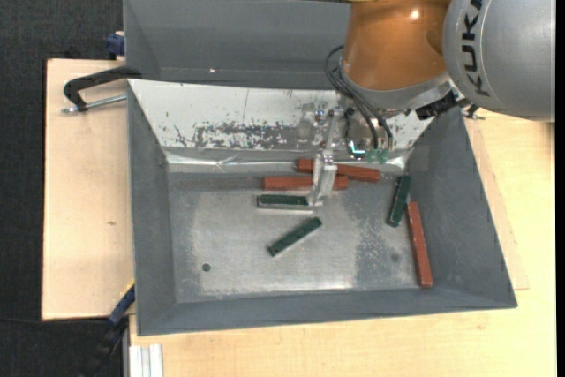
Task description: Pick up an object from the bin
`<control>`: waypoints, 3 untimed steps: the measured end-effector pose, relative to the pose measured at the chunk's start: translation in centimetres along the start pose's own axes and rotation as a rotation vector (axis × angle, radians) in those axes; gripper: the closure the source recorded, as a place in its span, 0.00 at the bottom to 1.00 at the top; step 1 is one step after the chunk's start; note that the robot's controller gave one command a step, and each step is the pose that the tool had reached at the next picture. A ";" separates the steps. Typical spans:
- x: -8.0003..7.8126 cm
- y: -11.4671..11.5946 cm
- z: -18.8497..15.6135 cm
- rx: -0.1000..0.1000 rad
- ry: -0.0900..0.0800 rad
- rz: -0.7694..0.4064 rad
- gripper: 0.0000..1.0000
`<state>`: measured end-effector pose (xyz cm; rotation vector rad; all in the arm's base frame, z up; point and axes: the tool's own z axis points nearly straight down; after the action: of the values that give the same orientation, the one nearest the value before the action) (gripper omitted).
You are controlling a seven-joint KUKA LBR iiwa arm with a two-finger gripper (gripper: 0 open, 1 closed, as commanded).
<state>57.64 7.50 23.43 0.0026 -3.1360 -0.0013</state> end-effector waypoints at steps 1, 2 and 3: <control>-0.2 0.0 -0.4 -0.001 -0.008 0.002 0.00; -0.2 -1.4 5.4 -0.001 -0.013 -0.014 0.00; 0.7 -3.2 9.1 -0.001 -0.004 0.132 0.00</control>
Offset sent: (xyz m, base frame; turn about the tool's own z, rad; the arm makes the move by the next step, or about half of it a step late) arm -0.0005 -0.0274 -0.1109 -0.0256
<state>56.92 4.28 14.30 -0.2050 -3.1336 -0.0021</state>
